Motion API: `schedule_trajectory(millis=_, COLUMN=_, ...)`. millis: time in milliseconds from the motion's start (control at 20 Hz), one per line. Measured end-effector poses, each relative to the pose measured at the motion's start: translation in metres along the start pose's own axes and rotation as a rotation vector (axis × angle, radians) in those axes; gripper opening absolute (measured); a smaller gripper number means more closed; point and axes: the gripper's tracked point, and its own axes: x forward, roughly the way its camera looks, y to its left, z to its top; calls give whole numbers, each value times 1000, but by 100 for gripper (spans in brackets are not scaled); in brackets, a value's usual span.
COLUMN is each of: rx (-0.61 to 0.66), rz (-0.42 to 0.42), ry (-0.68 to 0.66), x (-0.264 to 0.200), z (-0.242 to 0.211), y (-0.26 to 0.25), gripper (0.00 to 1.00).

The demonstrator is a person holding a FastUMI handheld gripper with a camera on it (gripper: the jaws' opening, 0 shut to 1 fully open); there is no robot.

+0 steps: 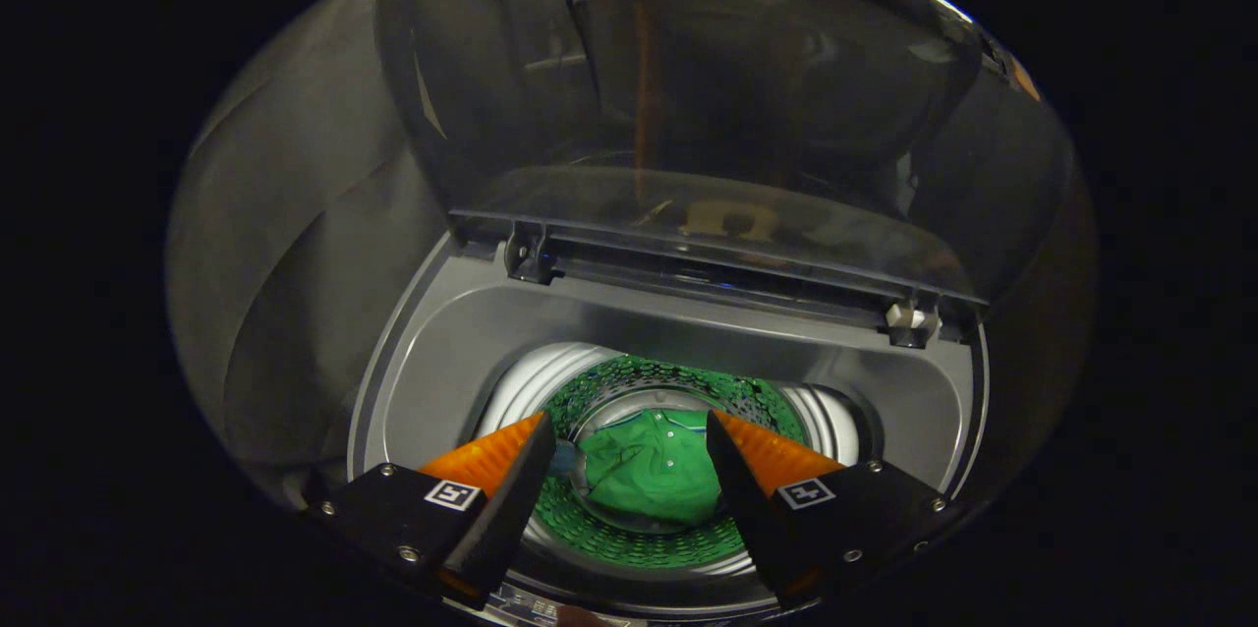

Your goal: Put the clothes into the washing machine and then close the washing machine lid.

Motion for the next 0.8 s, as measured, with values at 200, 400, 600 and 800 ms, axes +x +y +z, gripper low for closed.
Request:
schedule_trajectory(millis=200, rx=35, rz=-17, ry=-62, x=-22, z=12, y=2, gripper=94)
schedule_trajectory(millis=400, rx=49, rz=-48, ry=-136, x=-56, z=34, y=2, gripper=94)
schedule_trajectory(millis=600, rx=17, rz=-87, ry=-216, x=-100, z=62, y=12, gripper=94)
schedule_trajectory(millis=800, rx=11, rz=-119, ry=-298, x=-151, z=92, y=21, gripper=94)
